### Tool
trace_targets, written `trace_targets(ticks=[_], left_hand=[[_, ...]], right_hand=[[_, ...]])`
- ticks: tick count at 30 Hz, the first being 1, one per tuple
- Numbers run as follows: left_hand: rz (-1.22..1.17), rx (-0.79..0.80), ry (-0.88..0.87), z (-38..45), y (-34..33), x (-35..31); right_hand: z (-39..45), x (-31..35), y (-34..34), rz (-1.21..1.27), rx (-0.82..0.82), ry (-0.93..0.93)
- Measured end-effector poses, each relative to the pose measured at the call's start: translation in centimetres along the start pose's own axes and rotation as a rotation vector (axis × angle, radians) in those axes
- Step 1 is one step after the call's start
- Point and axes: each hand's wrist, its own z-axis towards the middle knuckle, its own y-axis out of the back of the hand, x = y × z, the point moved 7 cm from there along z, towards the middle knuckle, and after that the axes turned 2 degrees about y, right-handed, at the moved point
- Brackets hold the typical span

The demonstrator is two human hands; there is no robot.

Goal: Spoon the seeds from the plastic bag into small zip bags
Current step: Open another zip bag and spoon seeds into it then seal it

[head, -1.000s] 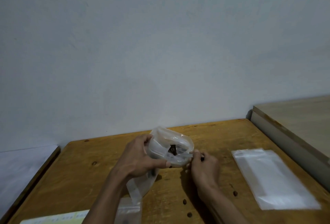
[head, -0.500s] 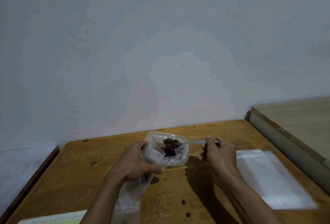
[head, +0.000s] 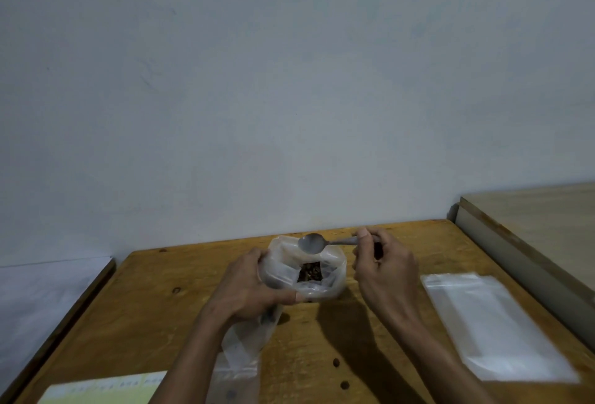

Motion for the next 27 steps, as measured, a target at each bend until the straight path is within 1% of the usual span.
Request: trace_targets(ticks=[2,6,7,8,9,10,11,12,14,15,17,19,21,24,27], left_hand=[[-0.026,-0.012,-0.021,-0.2,0.4,-0.1],[-0.133,-0.082,-0.048,-0.8,1.8,0.0],[-0.157,-0.108,-0.061,-1.1,2.4,-0.1],[-0.183,-0.136,-0.075,-1.4,2.9,-0.3],[-0.215,-0.159,-0.091,-1.7,3.3,-0.6],[-0.252,-0.178,-0.104,-2.0,3.6,-0.8],[-0.290,-0.195,-0.122,-2.2,3.8,-1.1],[-0.323,-0.214,-0.138,-2.5,4.0,-1.5],[-0.352,-0.236,-0.168,-3.0,4.2,-2.5],[-0.350,-0.240,-0.178,-3.2,4.1,-2.8],[-0.340,-0.253,-0.189,-3.6,4.0,-3.4],[-0.340,-0.275,-0.188,-4.0,4.3,-3.4],[-0.358,-0.279,-0.189,-4.3,4.7,-3.2],[-0.533,-0.262,-0.187,-4.7,5.5,-3.0],[-0.677,-0.376,-0.196,-5.2,6.8,-3.1]], right_hand=[[-0.1,-1.4,-0.7,-0.024,0.067,-0.059],[-1.0,-4.0,-2.5,-0.079,0.297,-0.236],[-1.3,-4.5,-2.7,-0.111,0.345,-0.285],[-1.4,-4.8,-2.7,-0.195,0.374,-0.302],[-1.4,-4.5,-2.5,-0.316,0.372,-0.279],[-1.3,-3.6,-2.2,-0.391,0.338,-0.216],[-1.2,-2.0,-1.9,-0.379,0.303,-0.136],[-1.1,0.0,-1.8,-0.301,0.298,-0.066],[-1.0,3.5,-2.3,-0.096,0.355,0.002],[-1.1,5.1,-2.8,-0.040,0.405,0.011],[-1.0,7.4,-3.6,-0.033,0.486,0.035],[-0.7,8.6,-3.9,-0.064,0.506,0.055],[-0.3,8.7,-3.7,-0.085,0.460,0.087],[0.3,8.8,-2.5,-0.115,0.323,0.153],[0.6,9.2,-1.4,-0.069,0.281,0.210]])
